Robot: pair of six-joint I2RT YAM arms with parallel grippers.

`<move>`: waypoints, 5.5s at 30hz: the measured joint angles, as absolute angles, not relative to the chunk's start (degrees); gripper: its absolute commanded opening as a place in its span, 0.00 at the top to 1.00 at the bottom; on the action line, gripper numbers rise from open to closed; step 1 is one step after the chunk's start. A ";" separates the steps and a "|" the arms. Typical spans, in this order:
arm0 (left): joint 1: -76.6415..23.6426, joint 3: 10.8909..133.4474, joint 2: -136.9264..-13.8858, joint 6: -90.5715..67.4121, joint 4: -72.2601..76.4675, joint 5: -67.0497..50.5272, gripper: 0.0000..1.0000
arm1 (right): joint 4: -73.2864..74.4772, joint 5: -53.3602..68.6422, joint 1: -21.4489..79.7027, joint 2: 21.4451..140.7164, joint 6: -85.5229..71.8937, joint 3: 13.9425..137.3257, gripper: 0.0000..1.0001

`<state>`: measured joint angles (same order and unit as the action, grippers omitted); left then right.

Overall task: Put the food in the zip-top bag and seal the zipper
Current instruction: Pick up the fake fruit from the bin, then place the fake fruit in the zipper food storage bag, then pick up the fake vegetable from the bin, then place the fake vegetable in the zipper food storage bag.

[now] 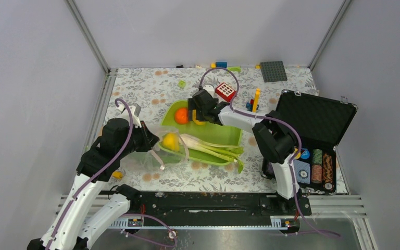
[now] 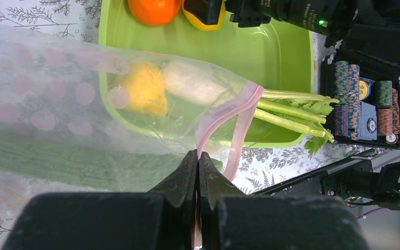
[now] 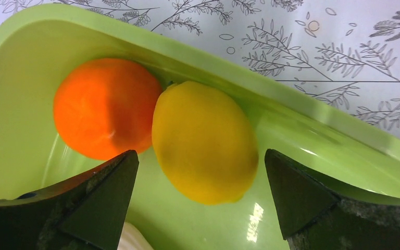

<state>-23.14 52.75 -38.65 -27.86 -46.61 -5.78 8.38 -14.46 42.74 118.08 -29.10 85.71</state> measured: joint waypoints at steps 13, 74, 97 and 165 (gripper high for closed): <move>-23.11 52.75 -38.65 -27.86 -46.59 -5.72 1.00 | 4.56 -13.78 42.72 122.72 -34.26 86.46 0.47; -22.52 55.59 -36.03 -30.52 -48.31 -4.64 1.00 | -0.45 -5.15 66.46 95.48 -33.06 72.16 0.16; -22.61 58.81 -34.04 -31.51 -52.29 5.89 1.00 | 1.83 -0.36 63.55 73.25 -20.10 61.76 0.00; -22.61 53.74 -35.90 -32.64 -46.17 -0.03 1.00 | 47.33 5.26 47.16 66.85 18.09 66.26 1.00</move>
